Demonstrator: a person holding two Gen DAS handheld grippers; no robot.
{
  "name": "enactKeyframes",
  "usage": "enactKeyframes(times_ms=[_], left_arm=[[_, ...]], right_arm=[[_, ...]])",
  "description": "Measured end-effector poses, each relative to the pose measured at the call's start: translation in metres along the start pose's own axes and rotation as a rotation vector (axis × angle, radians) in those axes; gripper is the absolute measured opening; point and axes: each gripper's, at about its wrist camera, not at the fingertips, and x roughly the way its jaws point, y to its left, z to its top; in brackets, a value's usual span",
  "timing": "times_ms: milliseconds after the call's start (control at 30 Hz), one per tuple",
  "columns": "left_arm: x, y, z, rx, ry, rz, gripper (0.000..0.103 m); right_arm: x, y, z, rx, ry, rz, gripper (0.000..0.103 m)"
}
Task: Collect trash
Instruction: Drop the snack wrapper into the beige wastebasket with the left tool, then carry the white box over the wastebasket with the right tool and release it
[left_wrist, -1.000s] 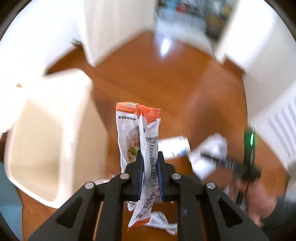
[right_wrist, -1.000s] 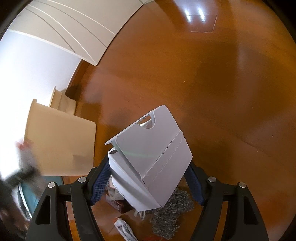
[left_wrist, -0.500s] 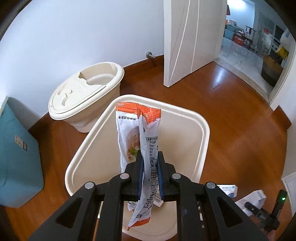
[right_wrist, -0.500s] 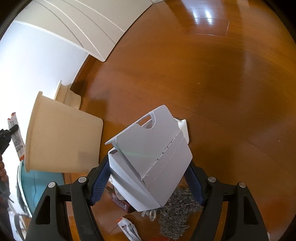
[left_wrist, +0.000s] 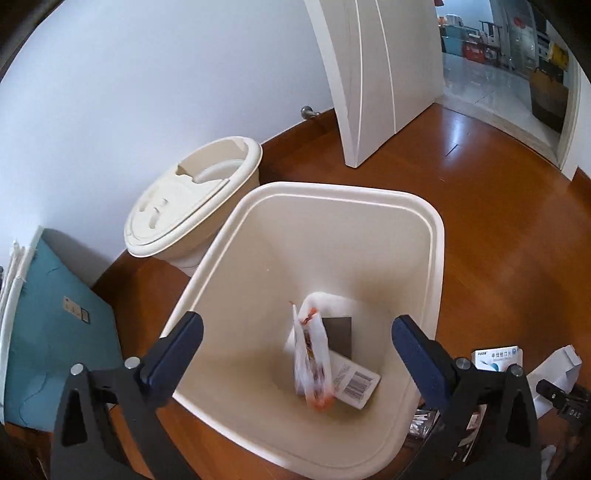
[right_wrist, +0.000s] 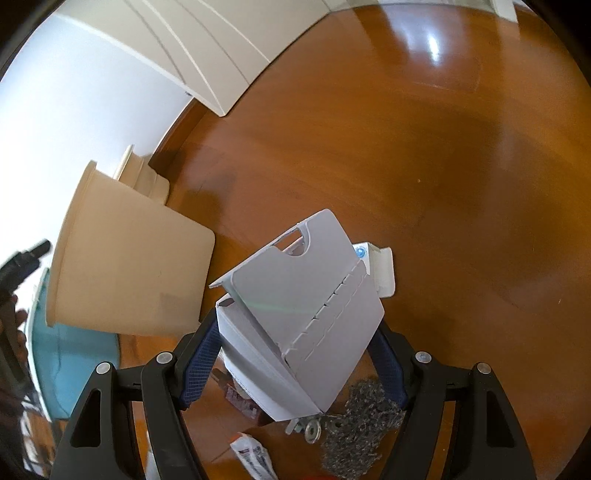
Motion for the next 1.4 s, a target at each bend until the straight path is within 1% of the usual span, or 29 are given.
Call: enactKeyframes(times_ms=[100, 200, 267, 367, 433, 467, 533, 567, 600, 633, 667, 733, 800, 833, 933, 967, 1000, 1033, 1100, 1133, 1167, 1200, 1267, 1300, 1400], left_arm=[[-0.007, 0.000, -0.001, 0.001, -0.012, 0.029, 0.103], [-0.022, 0.005, -0.003, -0.034, -0.050, 0.028, 0.103], [-0.029, 0.011, -0.005, -0.068, -0.060, 0.038, 0.103], [-0.044, 0.031, -0.012, -0.200, -0.084, 0.045, 0.103], [-0.058, 0.044, -0.025, -0.314, -0.096, 0.044, 0.103], [-0.064, 0.049, -0.035, -0.366, -0.095, 0.043, 0.103], [-0.072, 0.055, -0.065, -0.457, -0.063, 0.039, 0.103], [-0.074, 0.056, -0.088, -0.506, -0.027, 0.045, 0.103], [-0.073, 0.057, -0.104, -0.534, 0.002, 0.043, 0.103], [-0.069, 0.057, -0.124, -0.565, 0.046, 0.036, 0.103], [-0.064, 0.056, -0.138, -0.580, 0.086, 0.034, 0.103], [-0.047, 0.053, -0.165, -0.614, 0.203, 0.014, 0.103], [-0.036, 0.049, -0.176, -0.626, 0.259, -0.010, 0.103], [-0.033, 0.047, -0.180, -0.622, 0.272, -0.014, 0.103], [-0.028, 0.043, -0.186, -0.598, 0.290, -0.024, 0.103], [-0.027, 0.042, -0.189, -0.593, 0.296, -0.028, 0.103], [-0.026, 0.043, -0.191, -0.590, 0.301, -0.030, 0.103], [-0.024, 0.043, -0.193, -0.586, 0.307, -0.030, 0.103], [-0.025, 0.042, -0.197, -0.581, 0.310, -0.030, 0.103], [-0.024, 0.040, -0.198, -0.578, 0.312, -0.029, 0.103], [-0.022, 0.041, -0.199, -0.575, 0.318, -0.029, 0.103], [-0.022, 0.040, -0.200, -0.573, 0.320, -0.030, 0.103], [-0.020, 0.039, -0.202, -0.562, 0.324, -0.035, 0.103], [-0.018, 0.038, -0.203, -0.556, 0.328, -0.035, 0.103], [-0.014, 0.031, -0.207, -0.546, 0.355, -0.034, 0.103]], right_arm=[[0.001, 0.005, -0.001, -0.027, 0.001, -0.036, 0.076], [0.000, 0.009, 0.000, -0.051, 0.000, -0.080, 0.076], [-0.001, 0.013, 0.002, -0.077, -0.010, -0.102, 0.076], [-0.002, 0.021, 0.005, -0.107, -0.022, -0.122, 0.076], [-0.004, 0.032, 0.011, -0.138, -0.030, -0.127, 0.076], [-0.008, 0.041, 0.017, -0.150, -0.033, -0.116, 0.076], [-0.018, 0.065, 0.031, -0.175, -0.054, -0.067, 0.076], [-0.027, 0.087, 0.040, -0.217, -0.080, -0.035, 0.076], [-0.037, 0.110, 0.049, -0.262, -0.103, -0.001, 0.076], [-0.045, 0.132, 0.058, -0.297, -0.120, 0.037, 0.076], [-0.051, 0.152, 0.065, -0.330, -0.131, 0.076, 0.076], [-0.063, 0.198, 0.078, -0.408, -0.142, 0.156, 0.076], [-0.070, 0.255, 0.089, -0.511, -0.141, 0.241, 0.076], [-0.066, 0.281, 0.092, -0.572, -0.125, 0.262, 0.076], [-0.041, 0.343, 0.089, -0.697, -0.082, 0.266, 0.076], [-0.022, 0.362, 0.087, -0.739, -0.042, 0.256, 0.076], [-0.001, 0.376, 0.084, -0.753, 0.012, 0.250, 0.076], [0.013, 0.383, 0.082, -0.759, 0.041, 0.242, 0.076], [0.049, 0.395, 0.069, -0.805, 0.116, 0.201, 0.079], [0.064, 0.398, 0.064, -0.827, 0.152, 0.165, 0.079], [0.075, 0.398, 0.056, -0.842, 0.169, 0.125, 0.079], [0.087, 0.398, 0.048, -0.871, 0.185, 0.065, 0.079], [0.091, 0.390, 0.032, -0.919, 0.189, 0.030, 0.079], [0.087, 0.388, 0.027, -0.930, 0.183, 0.034, 0.080], [0.063, 0.381, 0.029, -0.944, 0.138, 0.071, 0.087]])
